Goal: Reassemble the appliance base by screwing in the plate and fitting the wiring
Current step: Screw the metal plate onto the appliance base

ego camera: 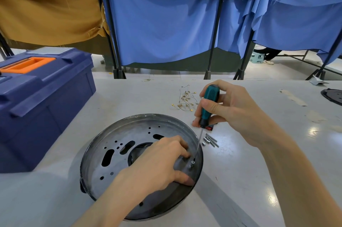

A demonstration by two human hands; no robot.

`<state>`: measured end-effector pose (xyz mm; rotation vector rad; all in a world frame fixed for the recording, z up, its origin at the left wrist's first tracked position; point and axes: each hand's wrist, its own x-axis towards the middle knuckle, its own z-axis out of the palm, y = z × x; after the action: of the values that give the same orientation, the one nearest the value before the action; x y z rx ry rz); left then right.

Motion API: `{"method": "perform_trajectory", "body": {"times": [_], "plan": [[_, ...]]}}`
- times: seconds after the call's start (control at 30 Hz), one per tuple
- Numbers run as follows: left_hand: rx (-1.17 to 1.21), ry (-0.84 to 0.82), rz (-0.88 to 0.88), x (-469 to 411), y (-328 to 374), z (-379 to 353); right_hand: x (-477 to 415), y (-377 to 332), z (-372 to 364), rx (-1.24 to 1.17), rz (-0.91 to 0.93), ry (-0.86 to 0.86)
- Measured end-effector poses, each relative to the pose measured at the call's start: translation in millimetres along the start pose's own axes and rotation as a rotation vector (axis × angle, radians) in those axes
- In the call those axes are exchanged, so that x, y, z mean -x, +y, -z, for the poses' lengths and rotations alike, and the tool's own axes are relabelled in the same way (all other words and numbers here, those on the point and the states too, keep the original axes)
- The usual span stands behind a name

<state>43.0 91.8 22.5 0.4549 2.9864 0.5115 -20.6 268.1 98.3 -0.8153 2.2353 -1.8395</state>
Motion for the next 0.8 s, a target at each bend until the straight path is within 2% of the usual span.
{"method": "perform_trajectory", "body": {"times": [0.3, 0.57, 0.7, 0.8], "plan": [[0.002, 0.001, -0.006, -1, 0, 0, 0, 3, -2, 0.039, 0.012, -0.026], [0.029, 0.011, -0.007, -1, 0, 2, 6, -6, -6, 0.072, 0.101, -0.093], [0.088, 0.016, 0.005, 0, -1, 4, 9, -11, -10, 0.208, 0.181, -0.082], [0.115, 0.018, 0.024, 1, -1, 3, 12, -14, -12, 0.374, 0.238, -0.012]]}}
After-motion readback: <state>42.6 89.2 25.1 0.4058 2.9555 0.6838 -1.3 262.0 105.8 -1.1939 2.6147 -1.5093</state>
